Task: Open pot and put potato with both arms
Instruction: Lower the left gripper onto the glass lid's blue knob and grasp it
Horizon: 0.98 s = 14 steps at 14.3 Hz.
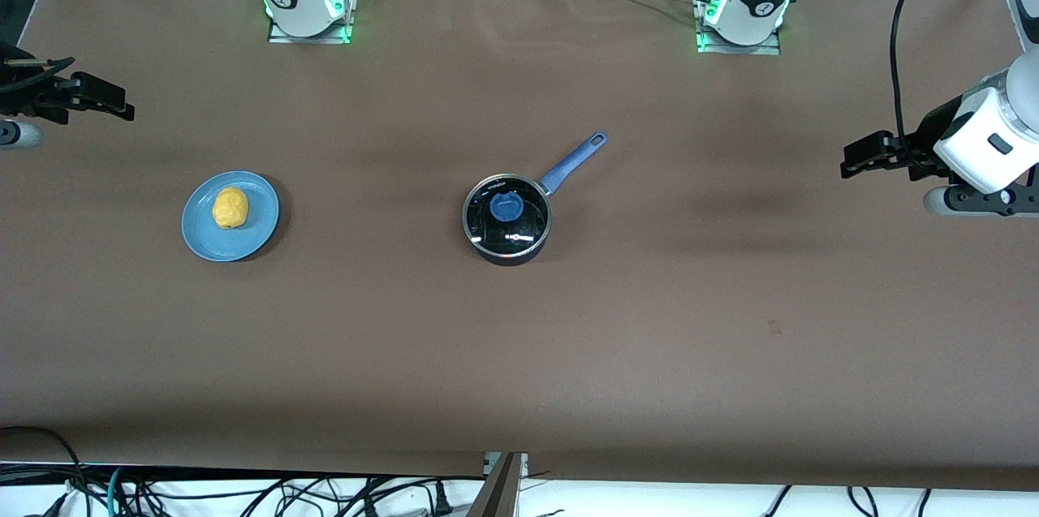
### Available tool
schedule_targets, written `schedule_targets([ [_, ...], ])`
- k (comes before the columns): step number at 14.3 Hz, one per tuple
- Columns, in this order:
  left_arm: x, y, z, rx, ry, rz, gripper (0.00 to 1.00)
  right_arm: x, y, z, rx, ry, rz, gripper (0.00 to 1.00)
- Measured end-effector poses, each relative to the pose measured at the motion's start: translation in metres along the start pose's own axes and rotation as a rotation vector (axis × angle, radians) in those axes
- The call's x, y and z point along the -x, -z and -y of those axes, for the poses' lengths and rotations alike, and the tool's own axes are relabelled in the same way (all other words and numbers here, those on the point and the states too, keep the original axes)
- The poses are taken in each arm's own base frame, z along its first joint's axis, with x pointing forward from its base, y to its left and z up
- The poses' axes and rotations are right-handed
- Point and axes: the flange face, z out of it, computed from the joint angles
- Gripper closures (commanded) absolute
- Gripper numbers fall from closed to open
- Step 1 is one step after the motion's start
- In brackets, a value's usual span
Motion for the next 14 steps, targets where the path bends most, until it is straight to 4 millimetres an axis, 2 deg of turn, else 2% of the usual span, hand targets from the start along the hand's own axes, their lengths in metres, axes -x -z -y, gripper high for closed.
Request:
schedule_targets([
  [5, -0.002, -0.003, 0.001, 0.002, 0.002, 0.005, 0.0, -0.001, 0.004, 0.0, 0.003, 0.0, -0.02, 0.0],
  [6, -0.003, -0.005, -0.002, 0.015, -0.002, 0.01, 0.0, -0.001, 0.005, 0.0, 0.004, 0.0, -0.026, 0.0],
  [8, -0.008, -0.016, -0.022, 0.09, 0.003, 0.029, 0.0, -0.001, 0.006, 0.0, 0.005, 0.001, -0.032, 0.0],
  [9, -0.016, -0.027, -0.043, 0.111, 0.028, 0.022, 0.0, -0.002, 0.006, 0.0, 0.005, 0.001, -0.034, 0.0],
  [10, -0.025, -0.041, -0.072, 0.118, 0.054, 0.004, 0.0, -0.002, 0.006, 0.0, 0.005, 0.001, -0.035, 0.0],
  [11, -0.033, -0.059, -0.113, 0.122, 0.077, -0.013, 0.0, -0.002, 0.006, 0.0, 0.005, 0.001, -0.036, 0.0],
  [12, -0.035, -0.085, -0.164, 0.121, 0.098, -0.02, 0.0, -0.002, 0.007, 0.001, 0.006, 0.002, -0.037, 0.0],
  [14, -0.028, -0.137, -0.256, 0.09, 0.147, -0.044, 0.0, -0.002, 0.007, 0.002, 0.006, 0.003, -0.038, 0.0],
])
